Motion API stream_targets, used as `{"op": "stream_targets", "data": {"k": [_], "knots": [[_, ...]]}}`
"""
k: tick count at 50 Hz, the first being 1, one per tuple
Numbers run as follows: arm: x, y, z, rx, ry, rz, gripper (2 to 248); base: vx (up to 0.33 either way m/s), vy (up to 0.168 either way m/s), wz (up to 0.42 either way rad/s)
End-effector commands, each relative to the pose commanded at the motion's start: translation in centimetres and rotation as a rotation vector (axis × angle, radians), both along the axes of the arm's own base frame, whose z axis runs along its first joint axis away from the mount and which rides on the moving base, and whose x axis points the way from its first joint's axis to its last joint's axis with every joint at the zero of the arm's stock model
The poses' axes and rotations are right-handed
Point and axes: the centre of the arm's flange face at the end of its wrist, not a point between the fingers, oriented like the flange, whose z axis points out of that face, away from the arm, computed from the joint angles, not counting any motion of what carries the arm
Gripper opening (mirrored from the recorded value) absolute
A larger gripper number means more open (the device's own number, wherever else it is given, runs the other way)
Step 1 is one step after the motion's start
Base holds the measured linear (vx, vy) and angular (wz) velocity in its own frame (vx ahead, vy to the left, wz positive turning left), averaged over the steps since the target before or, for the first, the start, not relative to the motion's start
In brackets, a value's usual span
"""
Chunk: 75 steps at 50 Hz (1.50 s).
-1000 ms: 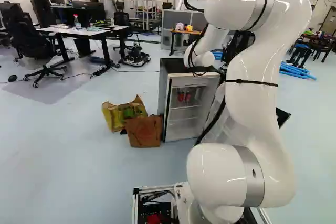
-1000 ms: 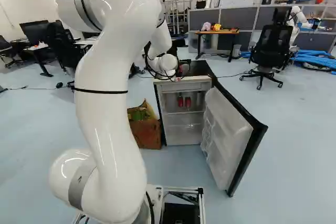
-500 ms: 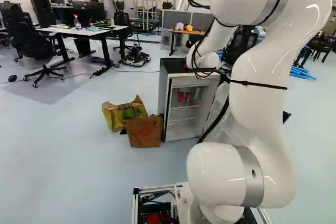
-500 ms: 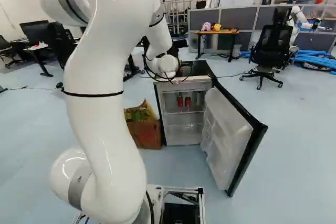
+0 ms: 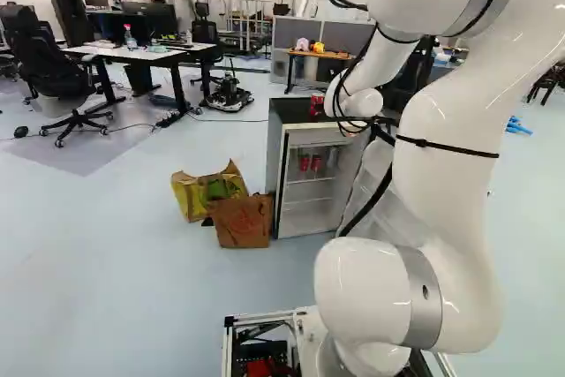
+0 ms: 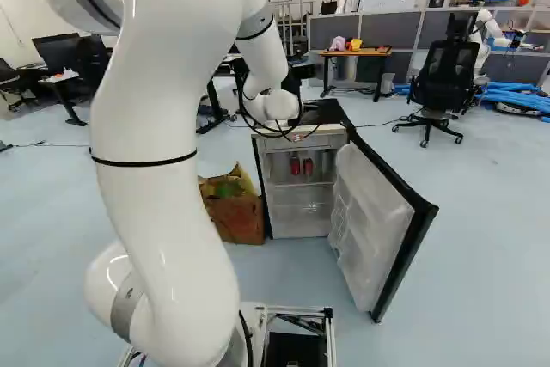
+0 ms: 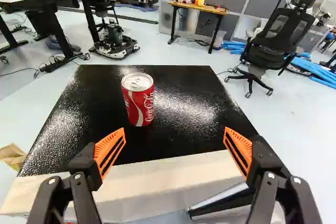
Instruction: Grab a drink from the fridge
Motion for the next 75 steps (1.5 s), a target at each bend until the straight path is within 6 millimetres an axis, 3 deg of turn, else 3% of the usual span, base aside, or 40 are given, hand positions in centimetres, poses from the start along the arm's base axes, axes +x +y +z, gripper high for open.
{"op": "stream_targets", "data": {"k": [50,75], "knots": [[-8.4,-6.6,3.4,0.04,0.238,-0.209,247,0.0,0.0,0.0],[-11.5,-10.1,5.2,0.135,0.313,-0.367,247,0.0,0.0,0.0]]}}
